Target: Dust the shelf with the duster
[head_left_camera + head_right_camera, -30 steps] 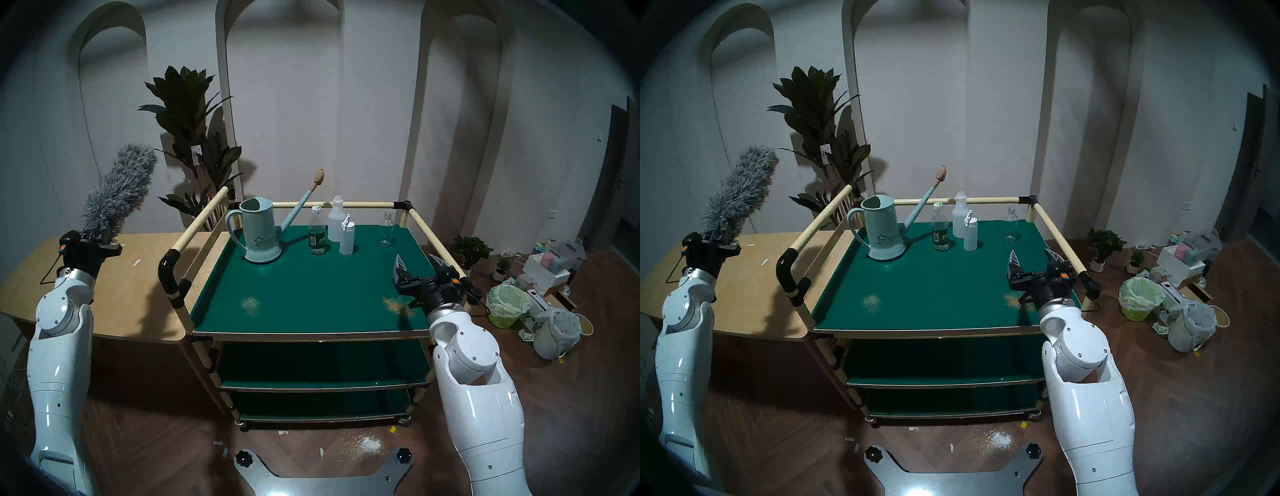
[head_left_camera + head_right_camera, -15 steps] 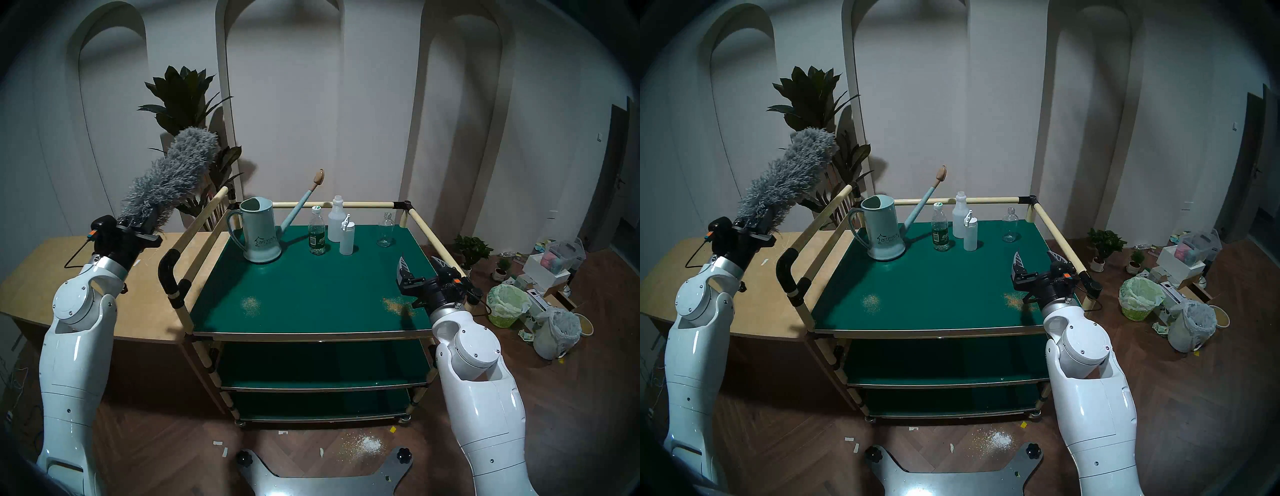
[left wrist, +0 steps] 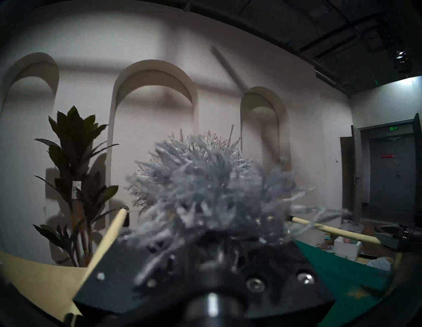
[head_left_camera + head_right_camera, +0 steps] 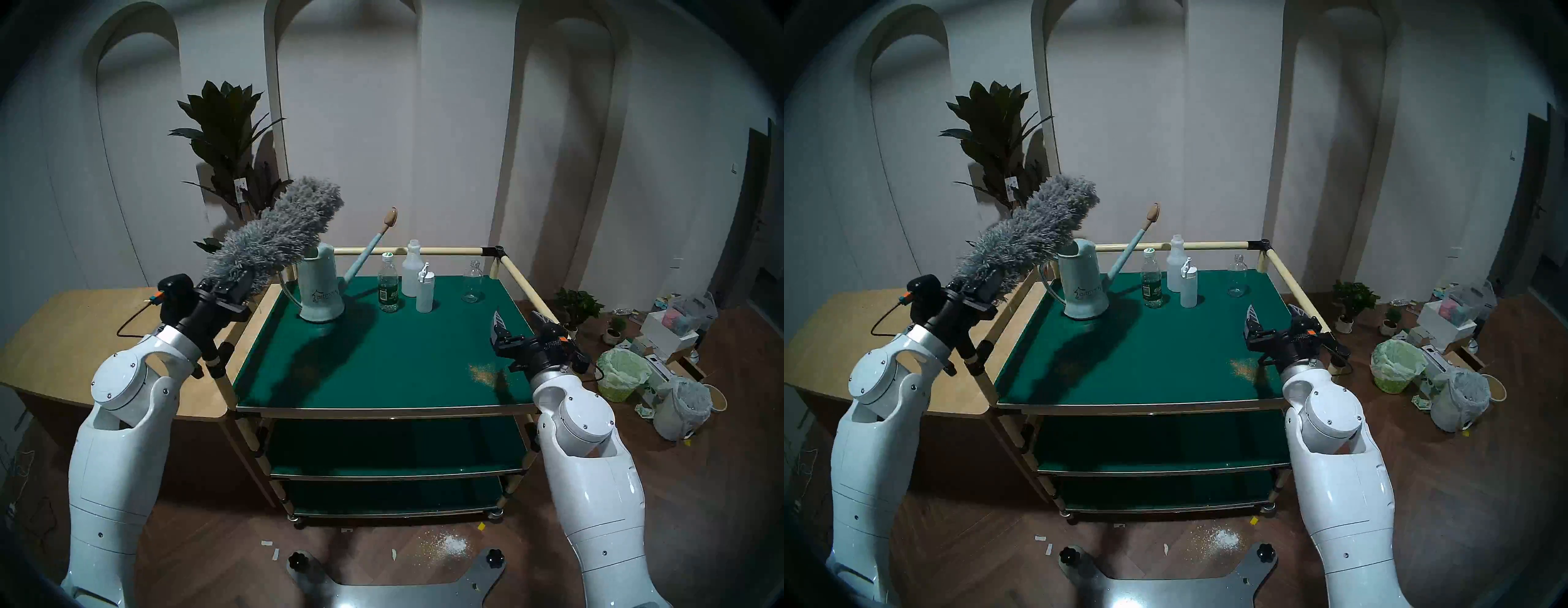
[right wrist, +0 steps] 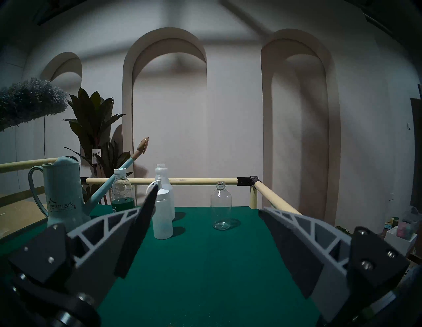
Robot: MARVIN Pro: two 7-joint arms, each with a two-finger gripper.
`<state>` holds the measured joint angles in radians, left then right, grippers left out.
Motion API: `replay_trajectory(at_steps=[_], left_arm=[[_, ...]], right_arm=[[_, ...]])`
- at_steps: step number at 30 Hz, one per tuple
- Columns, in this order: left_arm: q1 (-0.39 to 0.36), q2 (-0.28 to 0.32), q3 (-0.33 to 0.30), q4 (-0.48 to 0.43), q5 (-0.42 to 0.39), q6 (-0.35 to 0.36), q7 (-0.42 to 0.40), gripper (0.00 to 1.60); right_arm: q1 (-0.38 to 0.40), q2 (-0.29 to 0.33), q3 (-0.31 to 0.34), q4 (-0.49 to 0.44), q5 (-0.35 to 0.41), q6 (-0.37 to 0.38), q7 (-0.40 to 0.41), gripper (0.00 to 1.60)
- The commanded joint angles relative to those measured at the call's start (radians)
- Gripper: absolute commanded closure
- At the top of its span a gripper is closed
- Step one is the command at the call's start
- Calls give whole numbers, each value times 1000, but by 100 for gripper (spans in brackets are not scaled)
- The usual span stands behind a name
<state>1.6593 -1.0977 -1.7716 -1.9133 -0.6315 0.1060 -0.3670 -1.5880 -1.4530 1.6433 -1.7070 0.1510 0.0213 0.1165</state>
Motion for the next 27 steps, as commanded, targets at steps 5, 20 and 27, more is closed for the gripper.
replay_trajectory(at_steps=[5, 20, 27], left_arm=[[112, -56, 21, -166, -49, 95, 46, 160], [309, -136, 36, -358, -47, 229, 226, 160], [350, -144, 48, -446, 41, 239, 340, 160]], right_arm=[[61, 10, 2, 23, 8, -2, 8, 0], [154, 25, 1, 56, 25, -7, 35, 0], [212, 41, 16, 37, 34, -5, 42, 0]])
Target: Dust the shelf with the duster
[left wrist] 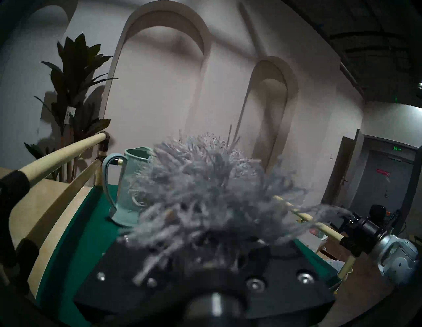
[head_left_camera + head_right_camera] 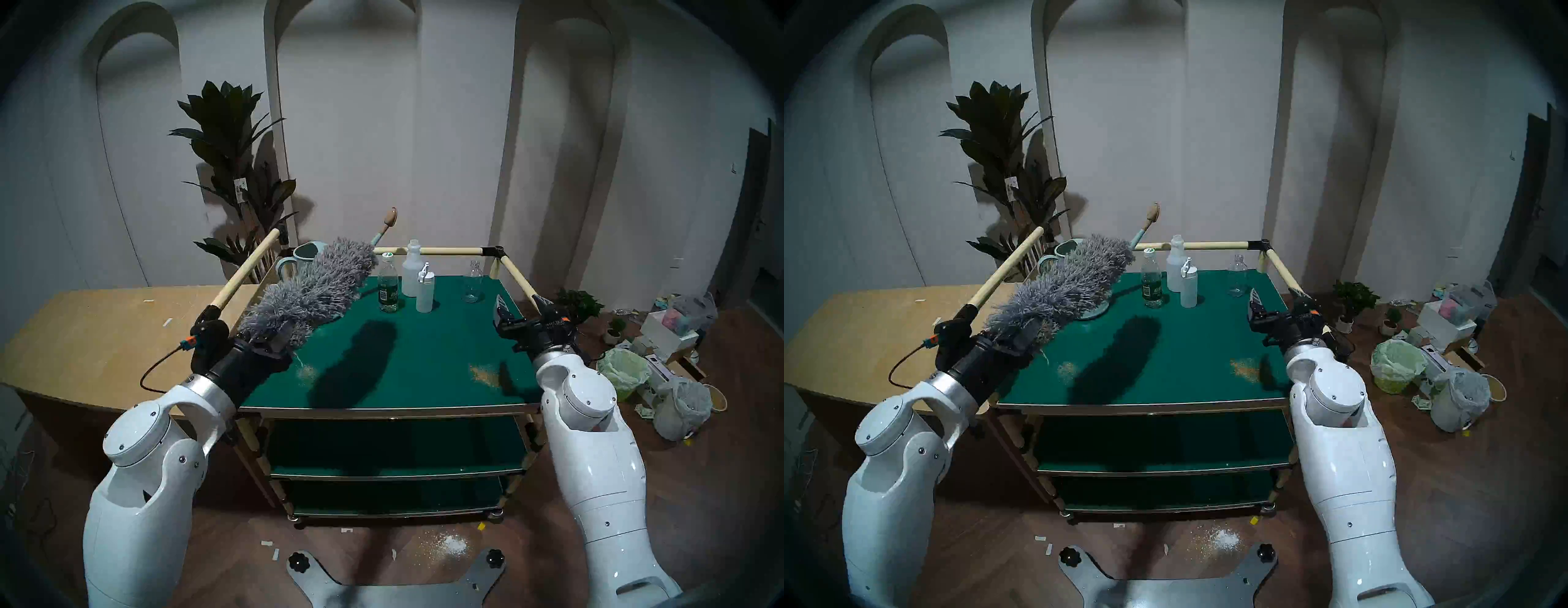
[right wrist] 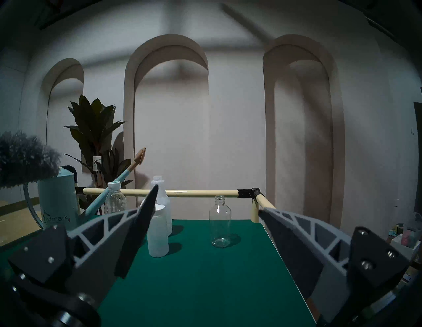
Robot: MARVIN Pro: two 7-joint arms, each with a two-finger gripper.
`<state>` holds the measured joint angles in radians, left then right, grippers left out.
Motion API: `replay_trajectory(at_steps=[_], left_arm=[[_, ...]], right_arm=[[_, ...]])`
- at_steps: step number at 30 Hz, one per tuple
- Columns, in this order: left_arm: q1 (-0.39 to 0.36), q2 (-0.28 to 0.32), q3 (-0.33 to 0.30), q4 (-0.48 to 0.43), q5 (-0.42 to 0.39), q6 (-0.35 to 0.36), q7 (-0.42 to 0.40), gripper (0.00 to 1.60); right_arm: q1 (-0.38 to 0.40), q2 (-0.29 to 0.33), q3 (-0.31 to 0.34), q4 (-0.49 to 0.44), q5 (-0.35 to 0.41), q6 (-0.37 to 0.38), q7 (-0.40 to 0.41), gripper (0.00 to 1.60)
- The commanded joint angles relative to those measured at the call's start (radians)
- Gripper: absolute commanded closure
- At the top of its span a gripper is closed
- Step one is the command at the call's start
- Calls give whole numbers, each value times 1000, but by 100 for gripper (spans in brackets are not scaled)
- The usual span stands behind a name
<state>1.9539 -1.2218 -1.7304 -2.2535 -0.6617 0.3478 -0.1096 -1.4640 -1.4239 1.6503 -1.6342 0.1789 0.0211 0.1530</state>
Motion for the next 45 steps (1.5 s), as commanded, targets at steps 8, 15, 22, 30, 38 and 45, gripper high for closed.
replay_trajectory(at_steps=[8, 15, 22, 30, 38, 45], left_arm=[[123, -60, 68, -164, 200, 50, 249, 160], [136, -91, 142, -142, 355, 75, 390, 160], [95, -126, 231, -111, 526, 78, 507, 160], [51, -171, 347, 20, 720, 62, 663, 160], [9, -174, 413, 203, 882, -31, 811, 160], [30, -141, 346, 172, 671, -136, 667, 160]], right_arm=[[156, 28, 20, -29, 15, 27, 11, 0], [191, 36, 24, -35, 33, 76, 26, 0], [194, 47, 27, -52, 43, 133, 37, 0], [186, 50, 33, -91, 55, 208, 42, 0], [150, 38, 37, -157, 65, 271, 34, 0], [132, 32, 36, -187, 61, 290, 21, 0]])
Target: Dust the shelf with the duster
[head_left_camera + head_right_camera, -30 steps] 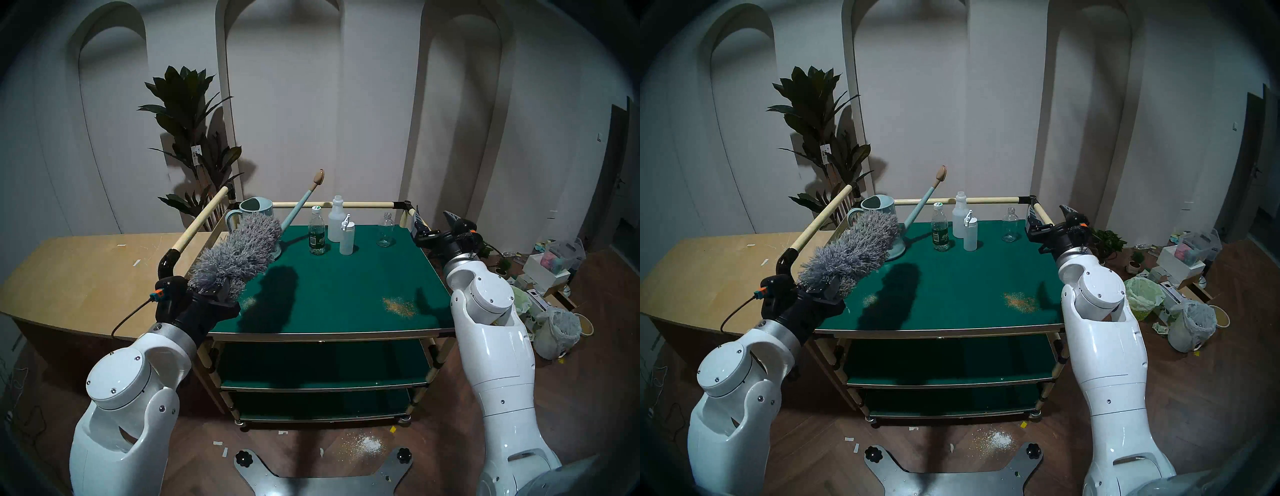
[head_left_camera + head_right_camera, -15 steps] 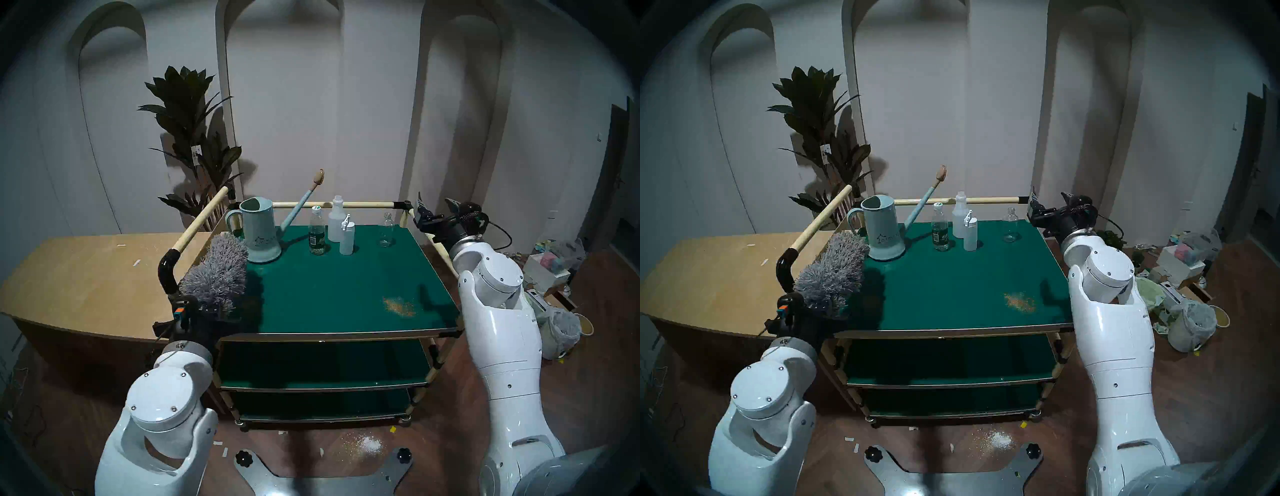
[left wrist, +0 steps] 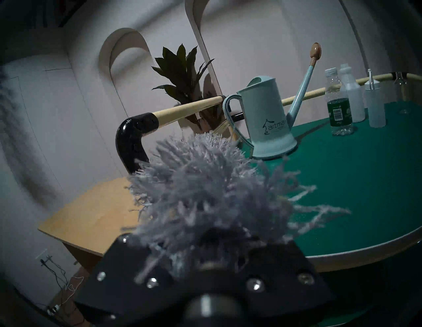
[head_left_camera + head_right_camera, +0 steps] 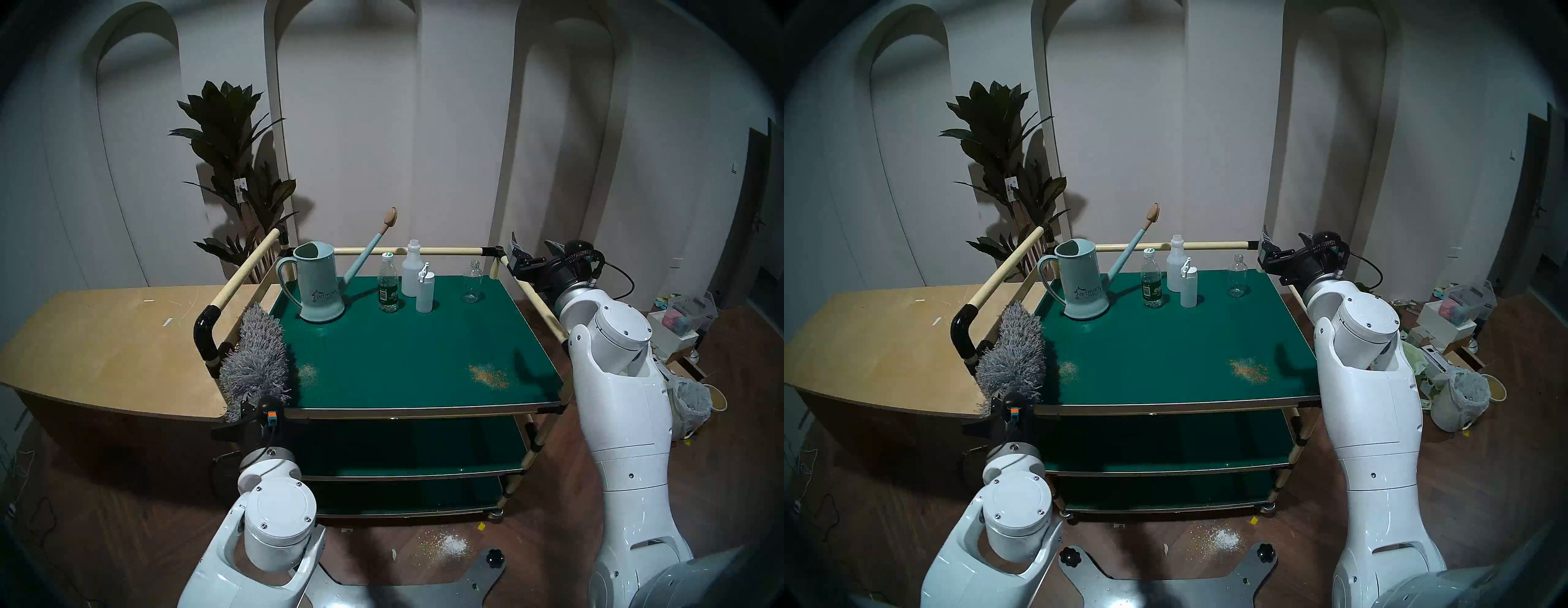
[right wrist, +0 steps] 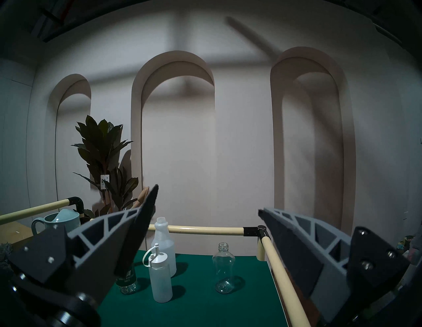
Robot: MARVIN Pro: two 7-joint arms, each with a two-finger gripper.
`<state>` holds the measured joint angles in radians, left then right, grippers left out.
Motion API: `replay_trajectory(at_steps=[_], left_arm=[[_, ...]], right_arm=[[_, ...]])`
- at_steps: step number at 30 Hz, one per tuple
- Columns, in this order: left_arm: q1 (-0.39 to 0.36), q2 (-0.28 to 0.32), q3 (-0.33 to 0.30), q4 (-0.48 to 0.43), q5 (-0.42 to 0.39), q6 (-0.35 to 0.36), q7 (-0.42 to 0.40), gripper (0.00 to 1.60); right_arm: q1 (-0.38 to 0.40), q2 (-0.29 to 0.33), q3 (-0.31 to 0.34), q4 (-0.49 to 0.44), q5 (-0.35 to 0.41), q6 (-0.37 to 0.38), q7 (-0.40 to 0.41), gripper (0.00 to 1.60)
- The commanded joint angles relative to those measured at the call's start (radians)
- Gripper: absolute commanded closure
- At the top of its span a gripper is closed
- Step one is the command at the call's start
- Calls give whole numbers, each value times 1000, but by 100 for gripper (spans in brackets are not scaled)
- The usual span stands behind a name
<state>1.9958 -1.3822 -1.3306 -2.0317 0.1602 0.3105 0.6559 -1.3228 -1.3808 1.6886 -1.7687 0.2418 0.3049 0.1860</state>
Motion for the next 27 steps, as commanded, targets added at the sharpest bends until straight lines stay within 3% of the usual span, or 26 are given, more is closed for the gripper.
replay_trajectory(at_steps=[1, 7, 17, 20, 27], left_arm=[[-5, 26, -71, -48, -157, -125, -108, 160], [27, 87, -150, -12, -277, -211, -222, 160], [28, 106, -247, 101, -436, -364, -371, 160], [24, 97, -276, 117, -526, -393, -425, 160], [16, 131, -303, 157, -601, -425, -525, 160]], right_arm=[[-12, -13, -4, -59, -4, 10, -18, 0], [-25, -19, -8, -83, -9, 26, -39, 0], [-44, -33, -35, -113, -32, 33, -75, 0], [-46, -39, -50, -118, -42, 32, -85, 0], [-46, -53, -72, -133, -54, 45, -110, 0]])
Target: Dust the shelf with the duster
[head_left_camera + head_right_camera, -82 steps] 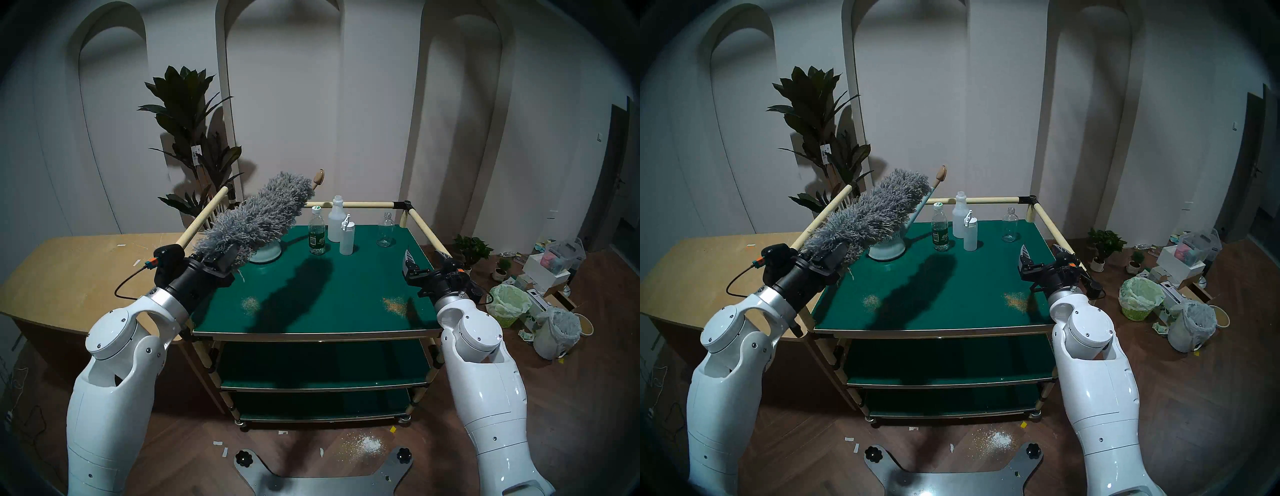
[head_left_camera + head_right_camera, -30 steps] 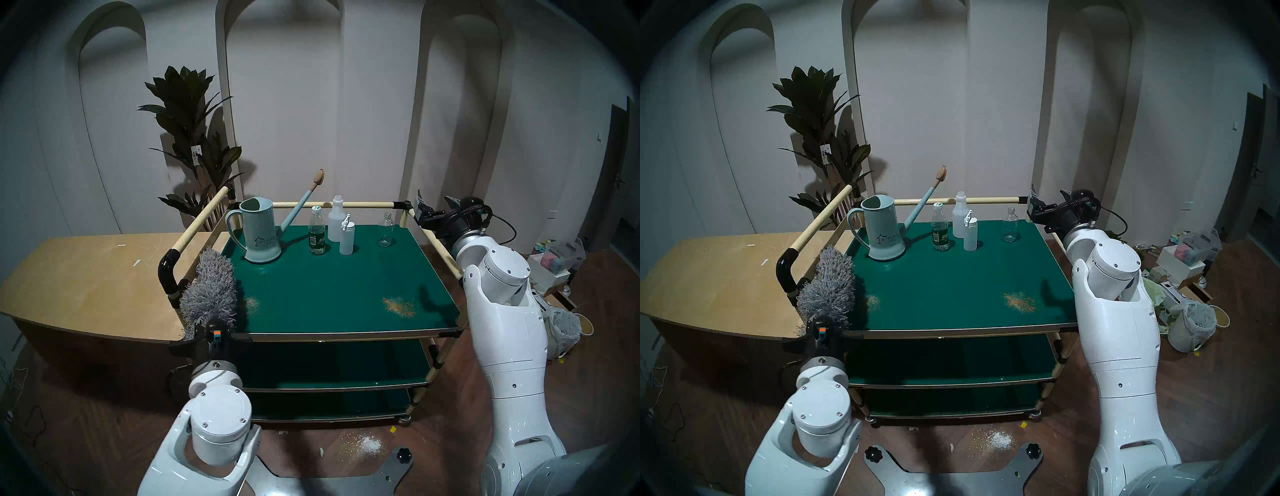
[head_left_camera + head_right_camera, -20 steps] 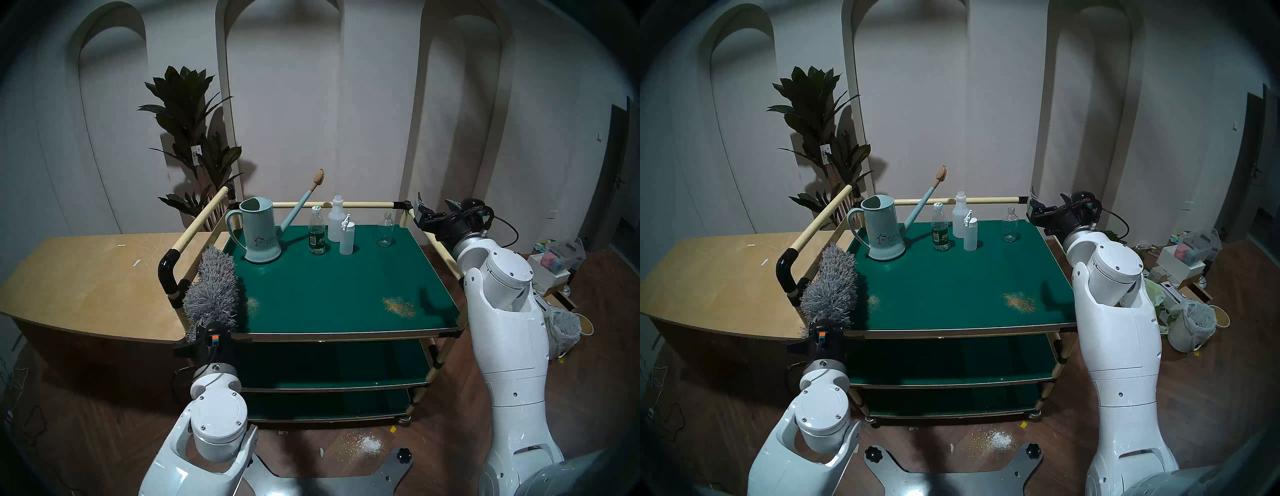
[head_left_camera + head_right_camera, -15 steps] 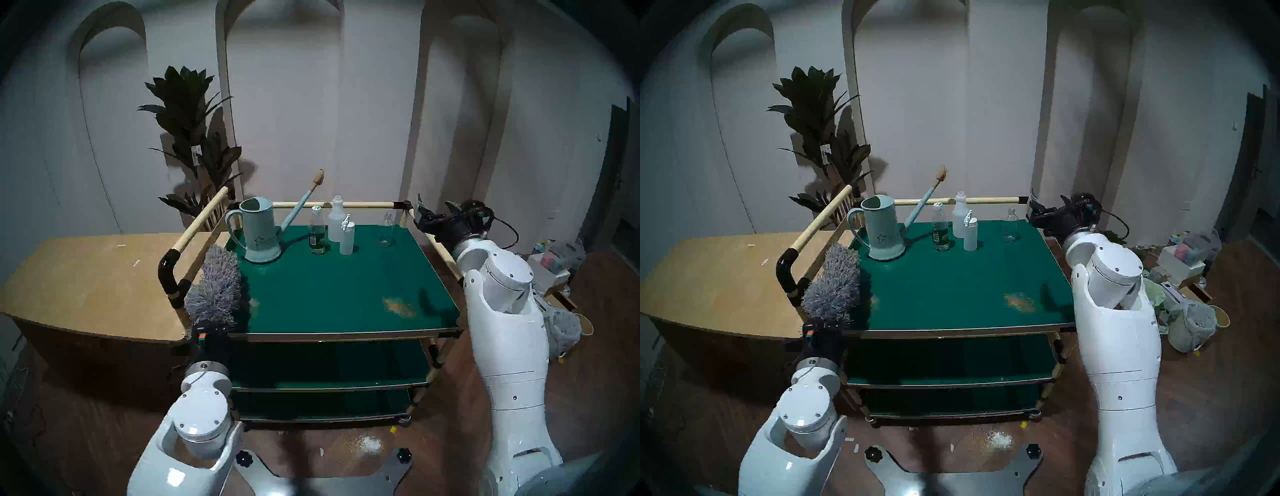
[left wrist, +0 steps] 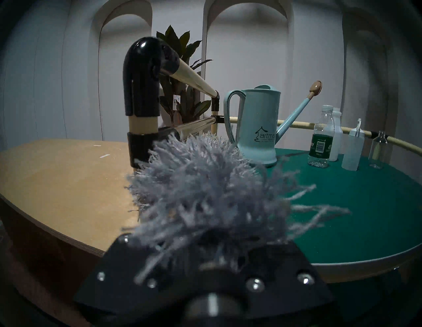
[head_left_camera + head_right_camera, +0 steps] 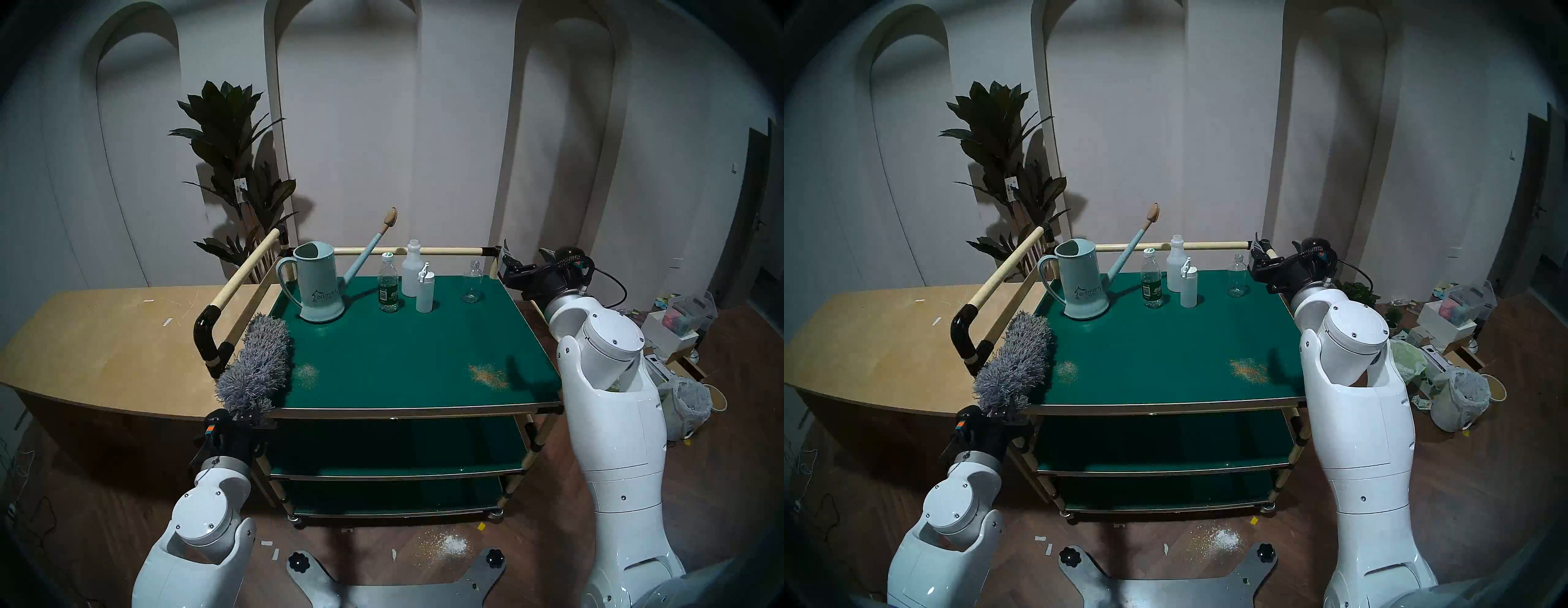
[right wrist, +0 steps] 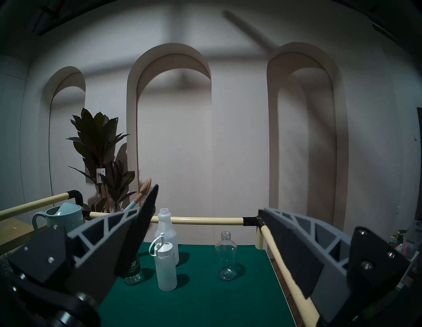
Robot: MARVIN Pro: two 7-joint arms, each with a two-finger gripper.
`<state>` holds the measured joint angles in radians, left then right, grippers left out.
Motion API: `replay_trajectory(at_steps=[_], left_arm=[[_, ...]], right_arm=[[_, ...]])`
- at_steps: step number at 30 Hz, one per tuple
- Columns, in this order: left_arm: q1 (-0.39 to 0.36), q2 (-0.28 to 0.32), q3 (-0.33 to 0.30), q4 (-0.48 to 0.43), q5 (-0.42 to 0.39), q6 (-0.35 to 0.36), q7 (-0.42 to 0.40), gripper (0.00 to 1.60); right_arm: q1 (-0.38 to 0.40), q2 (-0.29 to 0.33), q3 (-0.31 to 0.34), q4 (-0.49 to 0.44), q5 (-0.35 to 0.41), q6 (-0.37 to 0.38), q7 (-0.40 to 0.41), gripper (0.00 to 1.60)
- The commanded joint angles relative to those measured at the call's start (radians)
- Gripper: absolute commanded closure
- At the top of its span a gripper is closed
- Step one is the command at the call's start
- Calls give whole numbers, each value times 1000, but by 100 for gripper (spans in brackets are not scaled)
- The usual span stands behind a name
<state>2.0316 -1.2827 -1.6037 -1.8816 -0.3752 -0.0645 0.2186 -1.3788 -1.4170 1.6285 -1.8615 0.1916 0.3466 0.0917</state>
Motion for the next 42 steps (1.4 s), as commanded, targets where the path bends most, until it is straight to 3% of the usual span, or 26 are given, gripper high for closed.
replay_trajectory(at_steps=[1, 13, 29, 31, 42], left_arm=[[-24, 36, -29, 19, -80, -43, -104, 160], [-109, 40, 0, 186, -103, -65, -173, 160], [-135, 65, 37, 212, -119, -11, -201, 160], [-138, 53, 36, 205, -148, 36, -188, 160], [-165, 62, 65, 217, -126, 62, -174, 160]], right_arm=[[11, -19, -13, -43, -5, 5, -18, 0], [21, -23, -22, -34, -24, -6, -51, 0], [33, -20, -17, -14, -32, -15, -63, 0], [34, -19, -14, -13, -30, -14, -61, 0], [40, -8, 6, -6, -26, -11, -49, 0]])
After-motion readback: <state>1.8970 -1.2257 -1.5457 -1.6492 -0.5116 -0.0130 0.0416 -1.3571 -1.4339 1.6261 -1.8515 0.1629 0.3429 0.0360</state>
